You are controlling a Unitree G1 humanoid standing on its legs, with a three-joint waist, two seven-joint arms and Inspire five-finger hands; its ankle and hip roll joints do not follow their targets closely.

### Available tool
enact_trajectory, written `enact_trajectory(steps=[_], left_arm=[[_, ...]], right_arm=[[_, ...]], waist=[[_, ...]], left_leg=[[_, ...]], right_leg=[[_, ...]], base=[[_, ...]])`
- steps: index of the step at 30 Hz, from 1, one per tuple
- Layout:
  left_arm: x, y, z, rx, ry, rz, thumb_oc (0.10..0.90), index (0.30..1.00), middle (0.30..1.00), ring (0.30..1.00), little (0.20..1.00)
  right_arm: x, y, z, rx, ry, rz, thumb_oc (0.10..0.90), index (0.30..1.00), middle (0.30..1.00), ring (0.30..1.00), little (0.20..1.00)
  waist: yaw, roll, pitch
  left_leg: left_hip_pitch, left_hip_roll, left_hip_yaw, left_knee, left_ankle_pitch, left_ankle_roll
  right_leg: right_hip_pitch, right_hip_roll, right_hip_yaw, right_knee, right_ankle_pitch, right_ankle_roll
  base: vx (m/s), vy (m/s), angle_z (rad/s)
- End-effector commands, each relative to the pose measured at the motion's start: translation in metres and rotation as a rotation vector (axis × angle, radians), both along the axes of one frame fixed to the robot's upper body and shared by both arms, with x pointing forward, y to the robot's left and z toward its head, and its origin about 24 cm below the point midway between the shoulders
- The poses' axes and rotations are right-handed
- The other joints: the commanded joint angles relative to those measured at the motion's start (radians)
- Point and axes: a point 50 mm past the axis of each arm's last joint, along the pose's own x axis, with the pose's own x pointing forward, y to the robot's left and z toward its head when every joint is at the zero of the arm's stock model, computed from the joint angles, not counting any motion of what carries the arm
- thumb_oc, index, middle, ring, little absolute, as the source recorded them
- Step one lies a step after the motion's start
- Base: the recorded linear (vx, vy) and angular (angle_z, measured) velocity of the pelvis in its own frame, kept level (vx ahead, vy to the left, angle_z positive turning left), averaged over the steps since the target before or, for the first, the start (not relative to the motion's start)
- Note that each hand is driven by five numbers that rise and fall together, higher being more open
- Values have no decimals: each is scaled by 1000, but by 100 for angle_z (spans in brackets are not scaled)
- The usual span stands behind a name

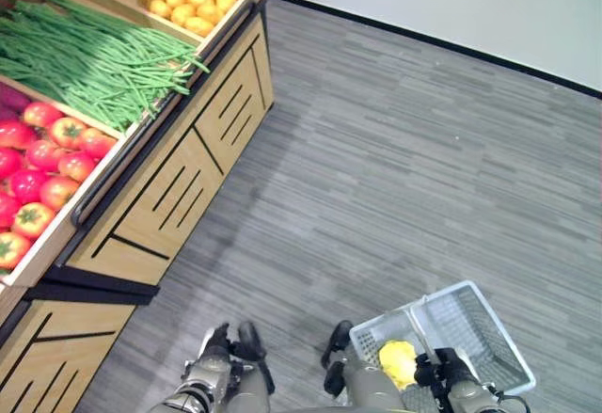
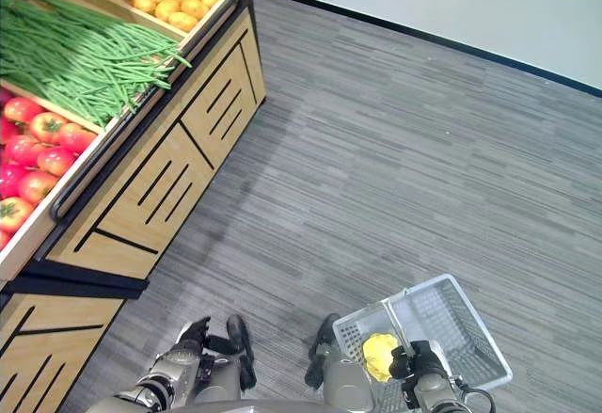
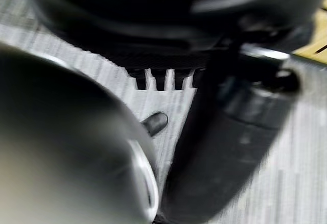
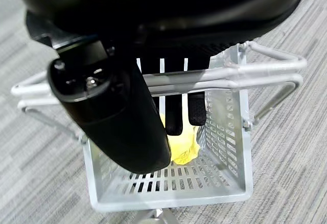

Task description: Get the vegetables into the basket

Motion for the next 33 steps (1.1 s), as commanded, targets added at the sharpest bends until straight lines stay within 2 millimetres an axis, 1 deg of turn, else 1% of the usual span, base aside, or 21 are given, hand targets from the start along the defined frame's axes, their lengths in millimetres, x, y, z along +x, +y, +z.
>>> enact_trajectory(steps=[1,6,8,9,11,12,13,14,16,17,18,19,22,23,24,25,27,29,31,32,33], left_arm=[[15,32,13,94,-64,2,900,1000,1000,1000,1000],[14,40,14,111,-59,23,900,1000,1000,1000,1000],[14,41,14,114,-60,23,900,1000,1000,1000,1000],[14,42,15,118,-61,27,900,1000,1000,1000,1000],[17,46,18,125,-85,55,900,1000,1000,1000,1000],[17,46,18,125,-85,55,900,1000,1000,1000,1000],[18,46,18,126,-89,53,900,1000,1000,1000,1000],[23,44,20,125,-105,44,900,1000,1000,1000,1000],[26,42,22,119,-123,41,900,1000,1000,1000,1000],[26,42,22,119,-123,41,900,1000,1000,1000,1000],[31,37,23,111,-143,32,900,1000,1000,1000,1000],[31,38,23,111,-143,32,900,1000,1000,1000,1000],[36,32,25,95,-162,21,900,1000,1000,1000,1000],[41,28,27,88,-176,1,900,1000,1000,1000,1000],[41,28,27,88,-176,1,900,1000,1000,1000,1000],[45,26,28,83,-187,-5,900,1000,1000,1000,1000],[47,21,28,73,-189,-17,900,1000,1000,1000,1000],[50,18,30,64,-202,-19,900,1000,1000,1000,1000],[53,12,30,45,-209,-25,900,1000,1000,1000,1000],[53,12,30,45,-209,-25,900,1000,1000,1000,1000],[57,9,32,34,-225,-24,900,1000,1000,1000,1000]], right_arm=[[-4,16,-6,19,47,59,400,300,300,300,300],[3,26,-7,36,39,98,400,300,300,300,300],[4,26,-7,35,39,105,400,300,300,300,300],[5,28,-7,35,39,119,400,300,300,300,300],[11,34,-6,42,30,158,400,300,300,300,300],[11,34,-6,42,30,158,400,300,300,300,300],[11,34,-6,40,32,164,400,300,300,300,300],[13,34,-6,41,25,163,400,300,300,300,300],[15,35,-5,39,17,170,400,300,300,300,300],[16,35,-5,40,16,170,400,300,300,300,300],[15,36,-5,38,15,174,400,300,300,300,300],[15,36,-5,38,14,174,400,300,300,300,300],[12,34,-6,34,24,175,400,300,300,300,300],[9,32,-7,29,38,176,400,300,300,300,300],[9,32,-7,29,38,176,400,300,300,300,300],[6,30,-7,26,46,173,400,300,300,300,300],[-4,27,-10,23,76,161,400,300,300,300,300],[-2,26,-9,17,75,164,400,300,300,300,300],[-2,24,-8,7,82,176,400,300,300,300,300],[-2,24,-8,7,82,177,400,300,300,300,300],[2,23,-7,4,70,181,400,300,300,300,300]], waist=[[31,-91,38],[61,-126,41],[66,-131,42],[73,-138,41],[102,-160,44],[102,-160,44],[109,-159,44],[106,-146,49],[94,-130,58],[93,-130,55],[80,-110,74],[79,-111,72],[56,-100,88],[42,-96,93],[39,-94,94],[30,-91,97],[23,-87,92],[23,-84,89],[30,-74,79],[29,-74,79],[31,-68,78]], left_leg=[[27,-47,1,-79,23,-15],[45,-74,-10,-94,3,1],[45,-78,-15,-92,0,4],[44,-83,-19,-91,-4,7],[45,-103,-42,-100,-11,21],[46,-103,-42,-100,-11,21],[46,-107,-46,-104,-12,25],[52,-112,-77,-117,-9,34],[64,-112,-116,-124,-8,33],[60,-112,-116,-124,-6,33],[75,-109,-178,-124,4,28],[72,-109,-178,-124,7,28],[73,-121,-250,-124,16,31],[61,-139,-304,-124,26,34],[62,-138,-307,-124,25,34],[58,-146,-336,-124,30,35],[44,-159,-375,-124,41,34],[28,-160,-389,-124,51,31],[12,-150,-410,-124,63,15],[12,-150,-411,-124,63,15],[10,-140,-430,-124,73,7]], right_leg=[[83,-121,120,-25,80,155],[89,-138,126,-34,110,178],[92,-141,124,-35,112,181],[93,-144,123,-33,119,185],[96,-164,108,-14,145,201],[96,-165,108,-14,145,201],[96,-169,106,5,143,203],[74,-159,148,78,129,195],[32,-115,231,87,111,177],[29,-115,231,84,114,176],[-8,-48,341,71,78,154],[-10,-48,341,69,81,153],[-46,36,472,51,59,139],[-73,77,536,46,63,133],[-72,77,533,48,60,132],[-73,95,558,56,54,127],[-34,84,545,28,32,117],[-27,89,544,20,29,108],[-6,93,501,8,14,93],[-6,93,499,8,14,93],[1,98,472,16,-1,82]], base=[[47,141,-9],[51,112,11],[17,66,6],[19,45,16],[7,98,24],[-14,91,19],[-1,94,16],[13,121,12],[22,76,42],[48,-3,87],[35,-22,85],[58,-31,66],[41,-74,94],[35,-96,124],[10,-106,162],[5,-61,159],[-51,-103,83],[-61,-134,72],[-3,-180,52],[21,-163,44],[-3,-237,51]])
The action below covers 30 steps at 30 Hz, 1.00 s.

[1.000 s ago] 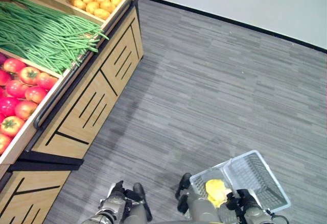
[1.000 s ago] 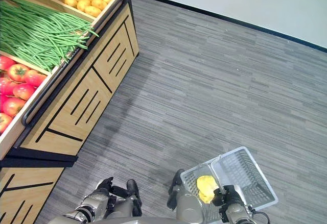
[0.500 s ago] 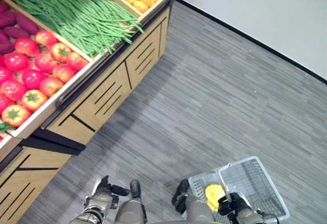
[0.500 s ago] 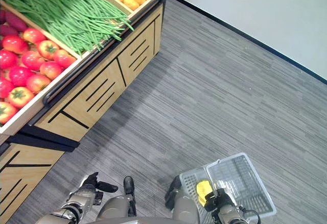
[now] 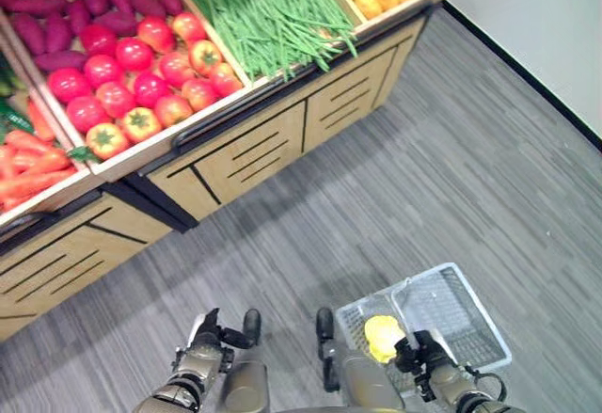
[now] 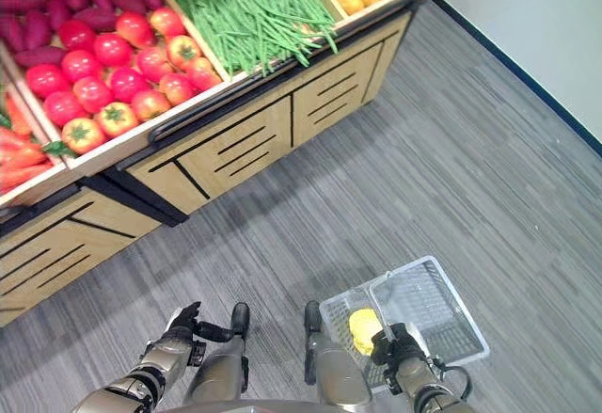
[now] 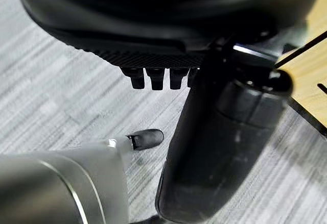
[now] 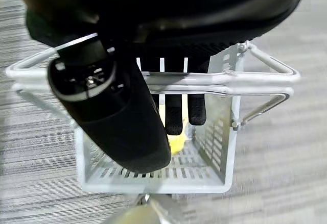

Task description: Get the vegetables into the basket

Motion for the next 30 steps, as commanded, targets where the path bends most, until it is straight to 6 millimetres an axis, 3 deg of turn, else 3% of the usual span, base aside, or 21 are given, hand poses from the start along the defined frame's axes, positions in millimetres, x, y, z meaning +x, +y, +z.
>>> enact_trajectory(steps=[1,6,8,9,10,11,14,16,21,30], left_arm=[[19,-5,10,-24,-74,20,900,1000,1000,1000,1000],[22,-16,11,-61,-87,4,900,1000,1000,1000,1000],[22,-23,10,-84,-86,-22,900,1000,1000,1000,1000],[22,-25,10,-94,-87,-32,900,1000,1000,1000,1000],[22,-25,10,-94,-88,-32,900,1000,1000,1000,1000],[23,-29,11,-107,-89,-51,900,1000,1000,1000,1000],[19,-31,8,-112,-75,-45,900,1000,1000,1000,1000],[18,-33,8,-115,-71,-56,900,1000,1000,1000,1000],[15,-29,6,-110,-56,-49,900,1000,1000,1000,1000],[19,-14,11,-76,-80,-29,900,1000,1000,1000,1000]], right_arm=[[-30,-3,-9,-12,90,9,400,300,300,300,300],[-33,-9,-8,-19,90,-13,400,300,300,300,300],[-37,-16,-7,-27,96,-32,400,300,300,300,300],[-37,-20,-6,-33,95,-43,400,300,300,300,300],[-37,-20,-6,-33,95,-43,400,300,300,300,300],[-39,-24,-6,-37,107,-53,400,300,300,300,300],[-45,-22,-8,-28,131,-67,400,300,300,300,300],[-47,-23,-8,-33,141,-63,400,300,300,300,300],[-45,-22,-8,-36,149,-47,400,300,300,300,300],[-36,-9,-10,-22,152,8,400,300,300,300,300]], waist=[[9,-41,-2],[7,-24,7],[-8,-12,20],[-28,-10,23],[-28,-10,21],[-44,-10,14],[-56,-10,-16],[-74,-3,-28],[-71,-4,-30],[-38,-62,-7]], left_leg=[[44,-108,-33,-53,-12,20],[15,-101,-77,-51,21,-6],[-9,-77,13,-40,40,-8],[-9,-43,133,-32,48,-8],[-12,-43,134,-33,50,-8],[-11,17,257,-24,65,-26],[15,70,299,-41,64,-56],[44,110,370,-48,54,-78],[48,105,398,-53,58,-66],[27,31,394,21,-36,-12]], right_leg=[[-29,-56,11,29,18,60],[-14,-65,-74,36,-2,46],[1,-95,-134,34,-4,47],[7,-113,-160,30,0,52],[5,-113,-160,28,3,52],[17,-134,-200,3,15,61],[28,-152,-231,-37,44,74],[33,-171,-251,-41,40,92],[24,-179,-257,-35,67,92],[18,-236,-197,-29,89,126]], base=[[-31,-312,90],[-48,-147,63],[-110,-39,93],[-90,10,99],[-108,26,97],[-64,7,122],[-27,35,88],[23,108,23],[20,125,17],[26,169,-11]])
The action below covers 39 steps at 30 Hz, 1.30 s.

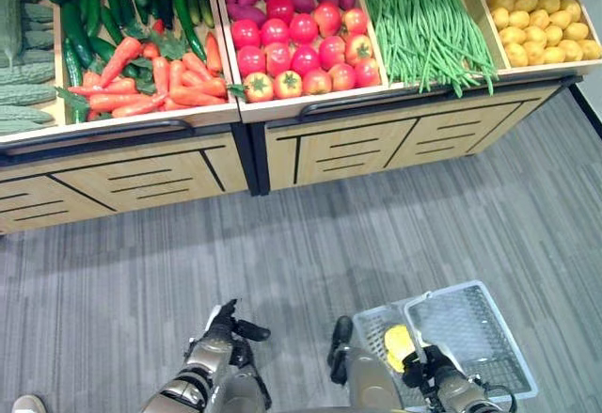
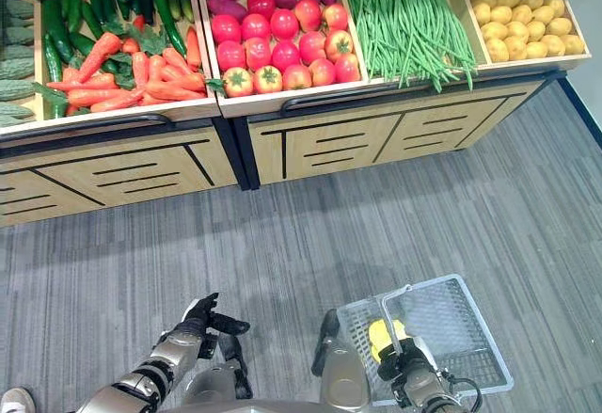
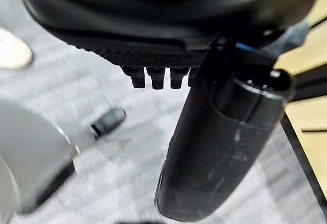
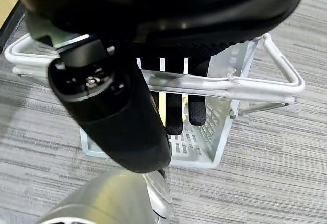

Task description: Get the vegetables into the basket

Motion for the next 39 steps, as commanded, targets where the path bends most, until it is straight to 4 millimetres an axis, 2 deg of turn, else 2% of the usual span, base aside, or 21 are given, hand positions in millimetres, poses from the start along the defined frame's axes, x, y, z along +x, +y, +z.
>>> enact_trajectory(steps=[1,5,7,8,11,13,16,17,20,23,24,27,28,29,30,32,33,34,36,38,39], left_arm=[[16,-6,10,-17,-83,4,900,1000,1000,1000,1000],[17,0,12,-8,-87,11,900,1000,1000,1000,1000],[18,2,13,0,-92,11,900,1000,1000,1000,1000],[18,4,13,3,-90,13,900,1000,1000,1000,1000],[19,6,14,12,-89,18,900,1000,1000,1000,1000],[21,7,15,15,-92,24,900,1000,1000,1000,1000],[21,6,15,23,-87,16,900,1000,1000,1000,1000],[19,5,14,21,-83,15,900,1000,1000,1000,1000],[17,1,11,17,-71,7,900,1000,1000,1000,1000],[17,-6,10,-4,-63,-7,900,1000,1000,1000,1000],[14,-9,8,-13,-51,-12,900,1000,1000,1000,1000],[13,-10,6,-18,-43,-14,900,1000,1000,1000,1000],[11,-11,5,-28,-36,-7,900,1000,1000,1000,1000],[12,-16,5,-55,-40,-6,900,1000,1000,1000,1000],[12,-16,5,-55,-40,-6,900,1000,1000,1000,1000],[14,-19,6,-66,-45,-12,900,1000,1000,1000,1000],[15,-21,7,-70,-49,-21,900,1000,1000,1000,1000],[15,-21,7,-70,-49,-21,900,1000,1000,1000,1000],[14,-24,5,-68,-35,-46,900,1000,1000,1000,1000],[9,-22,2,-39,-14,-55,900,1000,1000,1000,1000],[9,-23,2,-46,-14,-55,900,1000,1000,1000,1000]], right_arm=[[-10,-1,-3,-30,64,57,400,300,300,300,300],[-7,1,-3,-18,55,55,400,300,300,300,300],[-5,3,-2,-13,45,56,400,300,300,300,300],[-4,4,-2,-10,40,53,400,300,300,300,300],[1,7,-2,1,20,41,400,300,300,300,300],[1,10,-2,9,22,41,400,300,300,300,300],[-5,13,-5,21,42,43,400,300,300,300,300],[-8,14,-6,25,50,49,400,300,300,300,300],[-12,12,-7,19,64,48,400,300,300,300,300],[-16,6,-7,1,73,32,400,300,300,300,300],[-17,3,-6,-5,76,23,400,300,300,300,300],[-19,1,-6,-10,78,19,400,300,300,300,300],[-20,-2,-5,-18,79,18,400,300,300,300,300],[-21,-7,-4,-27,81,11,400,300,300,300,300],[-21,-7,-4,-27,81,10,400,300,300,300,300],[-20,-12,-2,-37,76,5,400,300,300,300,300],[-19,-15,-1,-43,76,0,400,300,300,300,300],[-19,-15,-1,-43,75,-1,400,300,300,300,300],[-20,-19,0,-51,85,-10,400,300,300,300,300],[-26,-24,0,-60,98,-19,400,300,300,300,300],[-26,-23,-1,-58,101,-12,400,300,300,300,300]], waist=[[16,-45,53],[29,-54,56],[25,-52,65],[20,-50,72],[-7,-46,86],[-30,-54,93],[-43,-65,91],[-44,-74,85],[-46,-72,73],[-57,-44,44],[-61,-28,28],[-67,-17,22],[-74,-7,16],[-75,-2,28],[-77,-1,28],[-66,-11,50],[-58,-16,55],[-59,-16,56],[-59,-12,38],[-47,1,30],[-48,6,26]], left_leg=[[-67,3,-69,36,-14,-35],[-57,-39,-78,42,-51,1],[-37,-56,-88,35,-55,16],[-22,-61,-96,22,-56,19],[25,-68,-117,-24,-52,9],[53,-73,-139,-38,-60,5],[77,-78,-158,-40,-76,2],[90,-86,-161,-42,-81,3],[97,-90,-167,-49,-82,-1],[104,-70,-192,-63,-74,-18],[118,-51,-196,-55,-78,-28],[122,-39,-203,-39,-85,-34],[118,-25,-209,13,-100,-45],[69,-9,-223,138,-76,-68],[66,-7,-226,143,-78,-69],[-23,6,-260,321,-1,-99],[-43,5,-270,331,9,-96],[-44,5,-272,333,8,-97],[-81,36,-200,199,10,-86],[-102,32,-195,97,44,-85],[-75,30,-199,78,26,-84]], right_leg=[[86,-3,62,-126,87,68],[70,-49,76,-28,89,90],[33,-63,111,69,133,98],[13,-50,144,95,147,99],[-55,3,211,1,172,84],[-111,26,238,-74,210,94],[-122,44,227,-121,211,102],[-113,51,200,-121,211,98],[-93,57,201,-124,209,88],[-70,88,228,-116,178,67],[-60,99,215,-93,147,53],[-53,107,215,-80,128,41],[-36,117,210,-71,100,23],[6,122,189,-78,83,-3],[7,123,187,-79,84,-4],[42,121,166,-93,80,-32],[55,122,160,-105,75,-36],[56,122,158,-106,76,-36],[92,118,153,-157,70,-18],[101,119,160,-163,66,-5],[102,120,165,-153,55,-5]], base=[[48,243,-2],[58,237,-5],[88,182,12],[127,145,20],[154,48,35],[218,-36,21],[202,-48,39],[138,-51,41],[96,-90,36],[143,-162,-1],[173,-161,13],[135,-151,26],[166,-272,36],[162,-273,45],[84,-232,44],[13,-195,27],[0,-132,20],[48,-71,17],[119,-8,4],[144,62,35],[105,53,25]])
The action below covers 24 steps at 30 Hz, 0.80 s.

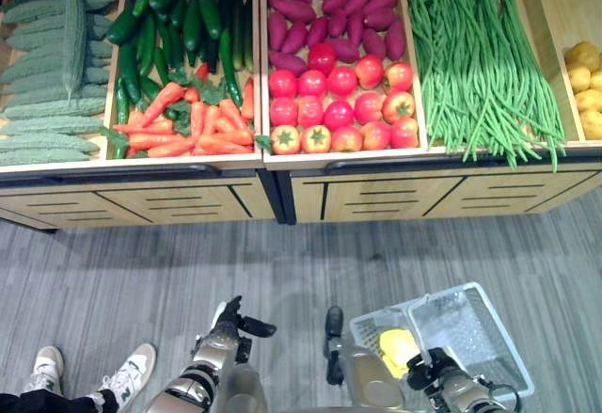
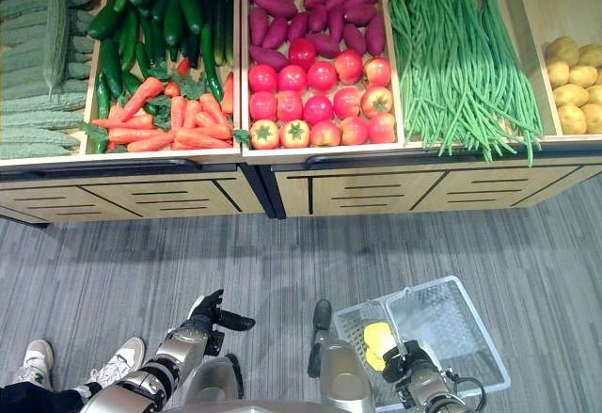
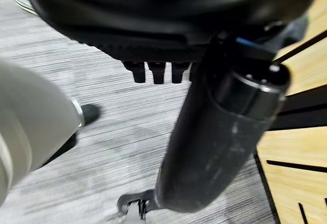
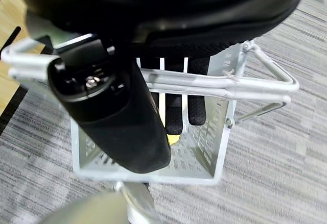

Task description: Get the vegetables into the basket

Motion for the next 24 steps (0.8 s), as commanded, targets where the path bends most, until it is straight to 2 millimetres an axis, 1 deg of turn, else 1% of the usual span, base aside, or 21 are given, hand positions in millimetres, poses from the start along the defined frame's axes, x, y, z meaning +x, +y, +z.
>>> enact_trajectory(steps=[1,3,5,9,12,13,17,18,19,20,24], left_arm=[[9,2,6,30,-46,-37,900,1000,1000,1000,1000],[13,1,9,30,-58,-49,900,1000,1000,1000,1000],[16,2,12,30,-84,-59,900,1000,1000,1000,1000],[29,-1,26,1,-178,-66,900,1000,1000,1000,1000],[44,-3,47,-41,-306,-87,900,1000,1000,1000,1000],[53,-2,67,-74,-412,-112,900,1000,1000,1000,1000],[56,5,101,-132,-572,-132,900,1000,1000,1000,1000],[55,8,105,-138,-591,-126,900,1000,1000,1000,1000],[53,10,114,-184,-638,-100,900,1000,1000,1000,1000],[53,10,114,-184,-637,-99,900,1000,1000,1000,1000],[49,9,130,-246,-716,-81,900,1000,1000,1000,1000]], right_arm=[[-25,-11,-4,-33,81,5,400,300,300,300,300],[-24,-9,-4,-30,77,3,400,300,300,300,300],[-23,-6,-5,-22,77,2,400,300,300,300,300],[-24,-4,-6,-16,78,4,400,300,300,300,300],[-24,-4,-6,-13,77,11,400,300,300,300,300],[-22,-5,-5,-11,64,8,400,300,300,300,300],[-16,-11,0,-4,20,-11,400,300,300,300,300],[-16,-12,1,-3,16,-15,400,300,300,300,300],[-16,-14,1,-3,22,-13,400,300,300,300,300],[-17,-14,1,-3,23,-13,400,300,300,300,300],[-15,-12,1,14,13,-18,400,300,300,300,300]], waist=[[-6,-16,-17],[-7,-13,-21],[-9,-9,-32],[-3,-8,-32],[3,-10,-26],[7,-9,-23],[11,-10,-17],[12,-11,-17],[16,-14,-18],[16,-14,-18],[21,-19,-20]], left_leg=[[-31,-46,-3,32,5,84],[-17,-47,9,12,6,86],[26,-61,30,-34,3,96],[56,-74,39,-53,-8,106],[63,-86,37,-60,-17,114],[65,-94,37,-65,-20,119],[69,-107,34,-76,-24,127],[70,-109,34,-78,-26,129],[74,-113,35,-81,-29,135],[75,-113,35,-81,-29,135],[80,-125,36,-84,-38,143]], right_leg=[[-7,-50,78,47,14,119],[-12,-48,81,50,16,120],[-21,-49,90,54,23,125],[-16,-59,101,51,29,135],[-16,-71,105,48,38,147],[-20,-79,104,48,43,155],[-32,-90,107,49,59,168],[-35,-93,108,50,63,171],[-36,-97,110,51,68,176],[-36,-97,110,51,68,176],[-41,-105,116,51,76,183]], base=[[70,51,-28],[45,63,-48],[45,116,-33],[20,94,-8],[-20,103,3],[-42,106,7],[-44,81,-2],[-61,85,0],[-45,56,1],[-51,55,0],[-38,34,-1]])
